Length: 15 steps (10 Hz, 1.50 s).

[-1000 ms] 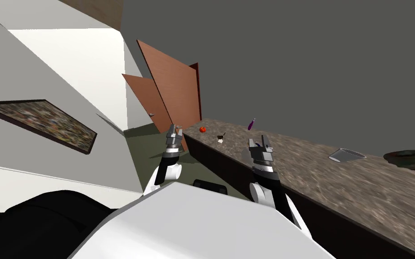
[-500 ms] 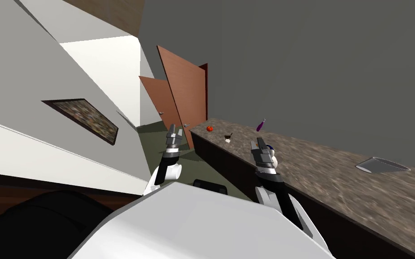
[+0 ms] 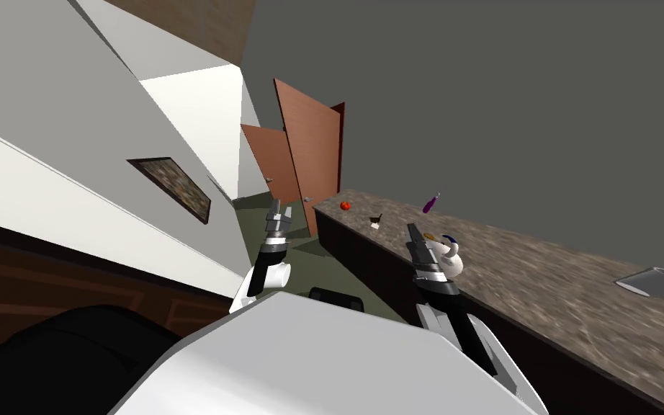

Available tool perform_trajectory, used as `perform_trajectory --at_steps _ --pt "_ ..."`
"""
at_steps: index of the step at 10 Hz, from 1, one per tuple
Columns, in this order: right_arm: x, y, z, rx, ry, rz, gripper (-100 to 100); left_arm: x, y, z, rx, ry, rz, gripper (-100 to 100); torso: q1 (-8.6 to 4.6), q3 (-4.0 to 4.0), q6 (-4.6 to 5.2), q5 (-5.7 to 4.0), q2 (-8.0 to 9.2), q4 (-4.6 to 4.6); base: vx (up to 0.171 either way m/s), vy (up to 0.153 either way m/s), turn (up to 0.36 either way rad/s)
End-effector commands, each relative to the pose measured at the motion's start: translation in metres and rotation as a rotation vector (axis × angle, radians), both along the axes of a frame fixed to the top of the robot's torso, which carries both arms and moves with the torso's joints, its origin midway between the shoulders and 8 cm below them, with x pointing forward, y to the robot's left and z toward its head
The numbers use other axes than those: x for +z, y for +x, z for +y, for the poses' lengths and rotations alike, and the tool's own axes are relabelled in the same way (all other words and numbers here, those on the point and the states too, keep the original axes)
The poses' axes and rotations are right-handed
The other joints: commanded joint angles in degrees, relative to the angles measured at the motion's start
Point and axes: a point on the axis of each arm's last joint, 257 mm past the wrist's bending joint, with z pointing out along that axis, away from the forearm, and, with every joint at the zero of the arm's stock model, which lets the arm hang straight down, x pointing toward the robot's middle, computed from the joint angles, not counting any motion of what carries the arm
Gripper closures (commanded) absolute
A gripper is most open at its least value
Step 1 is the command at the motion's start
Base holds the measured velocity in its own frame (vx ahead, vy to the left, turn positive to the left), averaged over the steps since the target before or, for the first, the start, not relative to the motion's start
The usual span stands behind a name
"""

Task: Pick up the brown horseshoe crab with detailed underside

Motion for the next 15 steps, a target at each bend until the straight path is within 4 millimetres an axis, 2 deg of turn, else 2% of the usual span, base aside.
perform_trajectory --at_steps 1,2,5,6,7,8,9,10,11,12,13,14,15 --pt "-0.008 0.001 -0.005 -0.033 -0.098 0.012 -100 0.0 0.0 0.0 0.0 0.0 0.0 0 0.0 0.0 0.0 0.0 0.0 0.0 -0.038 0.116 0.202" --pt "-0.008 0.001 -0.005 -0.038 -0.107 0.01 -100 0.0 0.0 0.0 0.0 0.0 0.0 0 0.05 -0.02 -0.02 0.0 -0.03 -0.01 -0.035 0.101 0.101" --pt "-0.025 0.001 -0.018 -0.095 -0.288 0.033 -100 0.0 0.0 0.0 0.0 0.0 0.0 0 -0.03 -0.02 0.01 0.0 -0.03 -0.01 -0.04 0.111 0.171" --pt "-0.025 0.001 -0.018 -0.101 -0.3 0.03 -100 0.0 0.0 0.0 0.0 0.0 0.0 0 0.0 -0.02 -0.02 -0.01 -0.04 -0.01 -0.032 0.11 0.1" --pt "-0.034 0.001 -0.025 -0.125 -0.387 0.045 -100 0.0 0.0 0.0 0.0 0.0 0.0 0 0.0 -0.03 0.01 0.0 -0.04 -0.01 -0.036 0.131 0.218" --pt "-0.034 0.001 -0.025 -0.132 -0.402 0.041 -100 0.0 0.0 0.0 0.0 0.0 0.0 0 0.07 -0.02 -0.02 0.01 -0.03 -0.01 -0.035 0.098 0.095" --pt "-0.044 0.002 -0.034 -0.155 -0.491 0.058 -100 0.0 0.0 0.0 0.0 0.0 0.0 0 -0.03 -0.01 0.02 0.0 -0.02 -0.01 -0.064 0.122 0.199" --pt "-0.044 0.002 -0.034 -0.162 -0.507 0.054 -100 0.0 0.0 0.0 0.0 0.0 0.0 0 0.04 0.03 -0.01 0.0 0.07 0.01 -0.037 0.108 0.109" --pt "-0.055 0.001 -0.045 -0.185 -0.6 0.072 -100 0.0 0.0 0.0 0.0 0.0 0.0 0 -0.02 0.01 0.02 0.0 0.02 0.01 -0.021 0.117 0.188" --pt "-0.055 0.001 -0.045 -0.192 -0.616 0.069 -100 0.0 0.0 0.0 0.0 0.0 0.0 0 0.0 -0.02 -0.01 0.0 -0.04 -0.01 -0.016 0.082 0.144" --pt "-0.067 0.001 -0.057 -0.213 -0.711 0.089 -100 0.0 0.0 0.0 0.0 0.0 0.0 0 -0.11 -0.04 0.01 -0.02 -0.06 -0.01 -0.006 0.114 0.256" --pt "-0.067 0.001 -0.057 -0.22 -0.727 0.085 -100 0.0 0.0 0.0 0.0 0.0 0.0 0 -0.03 -0.06 -0.01 -0.01 -0.09 -0.02 -0.016 0.092 0.14" --pt "-0.08 0.0 -0.07 -0.241 -0.826 0.108 -100 0.0 0.0 0.0 0.0 0.0 0.0 0 -0.09 -0.04 0.02 -0.01 -0.06 -0.02 -0.013 0.123 0.204"
